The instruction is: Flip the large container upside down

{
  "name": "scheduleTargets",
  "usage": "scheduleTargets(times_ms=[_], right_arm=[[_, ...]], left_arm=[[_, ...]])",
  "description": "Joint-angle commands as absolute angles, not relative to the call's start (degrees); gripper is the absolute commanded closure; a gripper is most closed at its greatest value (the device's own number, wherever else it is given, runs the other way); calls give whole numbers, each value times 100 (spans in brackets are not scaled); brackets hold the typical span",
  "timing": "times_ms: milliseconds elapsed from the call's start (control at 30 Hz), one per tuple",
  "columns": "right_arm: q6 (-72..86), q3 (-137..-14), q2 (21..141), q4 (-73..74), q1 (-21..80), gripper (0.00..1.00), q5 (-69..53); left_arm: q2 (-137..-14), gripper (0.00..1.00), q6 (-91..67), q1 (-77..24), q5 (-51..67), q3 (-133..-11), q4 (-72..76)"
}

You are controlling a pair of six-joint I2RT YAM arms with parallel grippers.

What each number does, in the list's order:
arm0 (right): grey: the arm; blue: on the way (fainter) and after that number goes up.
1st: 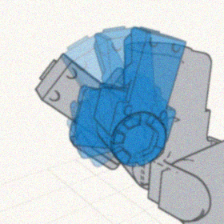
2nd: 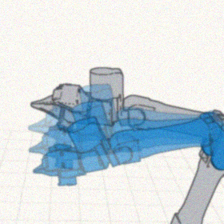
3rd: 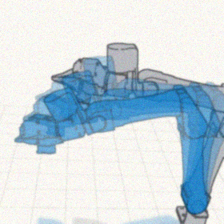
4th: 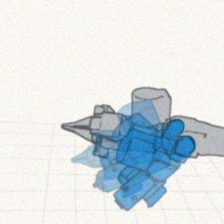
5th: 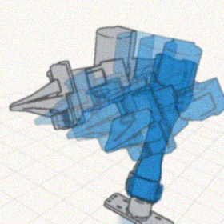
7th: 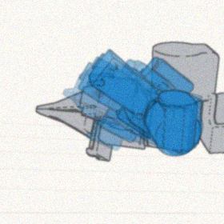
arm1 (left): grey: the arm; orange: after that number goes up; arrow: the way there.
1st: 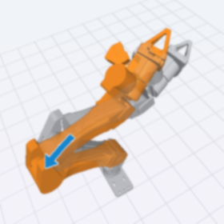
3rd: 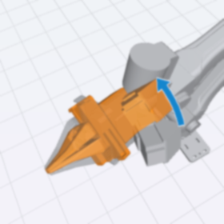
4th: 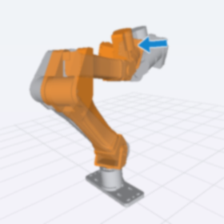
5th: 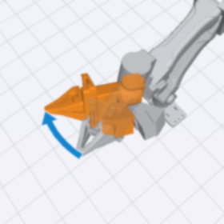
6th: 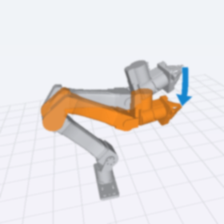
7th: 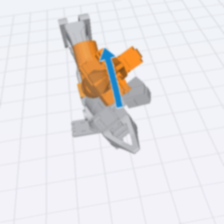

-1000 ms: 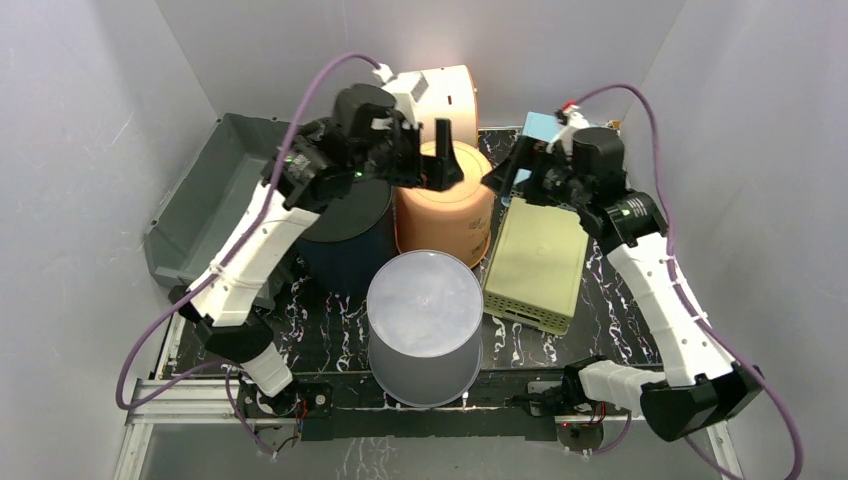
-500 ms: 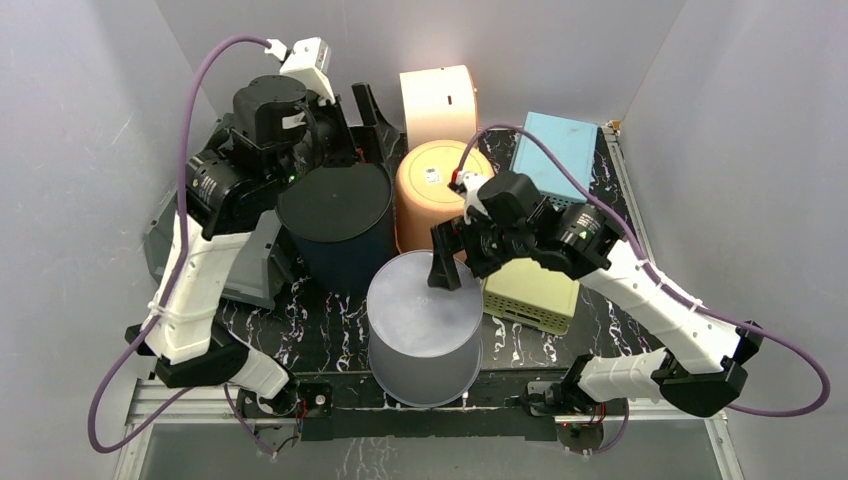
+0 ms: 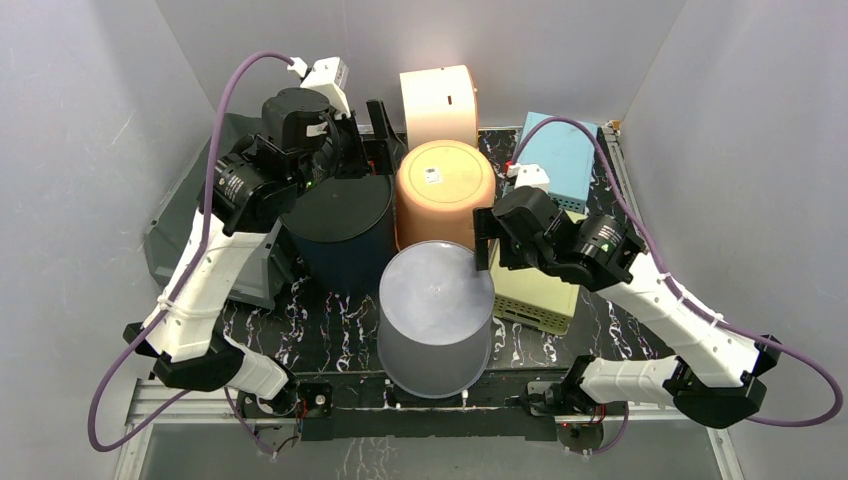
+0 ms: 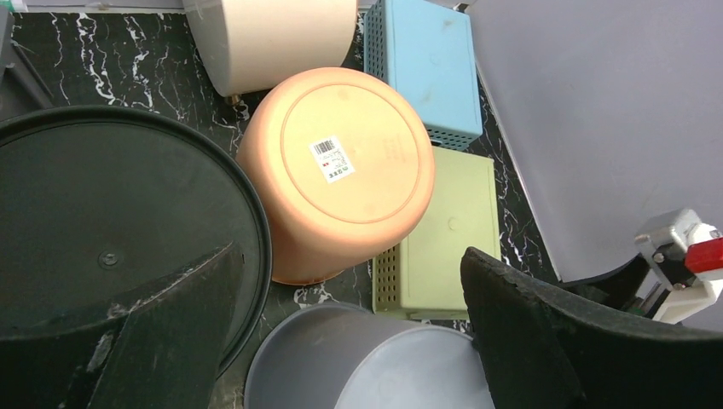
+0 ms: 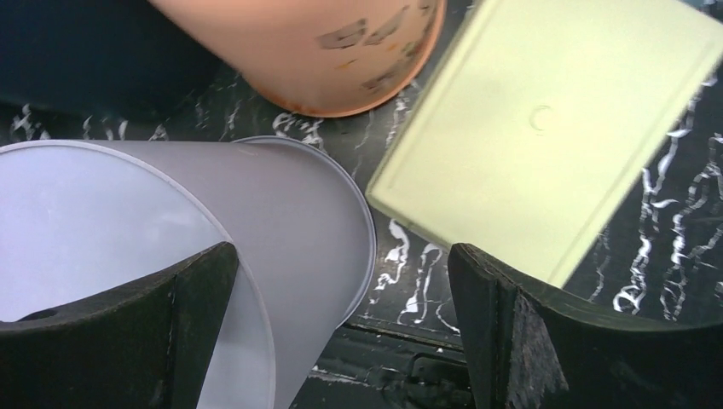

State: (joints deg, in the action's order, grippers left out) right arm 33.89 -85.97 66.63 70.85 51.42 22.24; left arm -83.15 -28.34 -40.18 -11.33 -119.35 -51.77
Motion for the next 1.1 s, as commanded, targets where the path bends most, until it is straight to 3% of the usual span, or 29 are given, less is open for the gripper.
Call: scheduleTargets(times_ms=[0, 300, 400, 533, 667, 867, 1067], right_arm=[[3469, -8959, 6453, 7094, 5133, 7, 3088], [2244, -9501, 6643, 4584, 5166, 10, -1378], [2295, -9556, 7012, 4001, 5632, 9, -2121], [2103, -9973, 7731, 4090, 6928, 7, -1387], [1947, -10529, 8616, 4407, 7697, 7, -1080], [2059, -10280, 8911, 4976, 7972, 7, -410], [2760, -9586, 8632, 5962, 7967, 5, 1764]], left_arm=[[-8252, 2, -2815, -3999, -1094, -12016, -5011], [-8409, 2, -2983, -3991, -1592, -12626, -5745], [-8629, 2, -3306, -3919, -2358, -13144, -6512], [-8765, 2, -3468, -3401, -2790, -13385, -7152], [-8780, 2, -3302, -2489, -2281, -13108, -7189], [-8718, 2, -3184, -1434, -1321, -12265, -6602], [-8939, 2, -3024, -1292, -607, -11876, -6291]])
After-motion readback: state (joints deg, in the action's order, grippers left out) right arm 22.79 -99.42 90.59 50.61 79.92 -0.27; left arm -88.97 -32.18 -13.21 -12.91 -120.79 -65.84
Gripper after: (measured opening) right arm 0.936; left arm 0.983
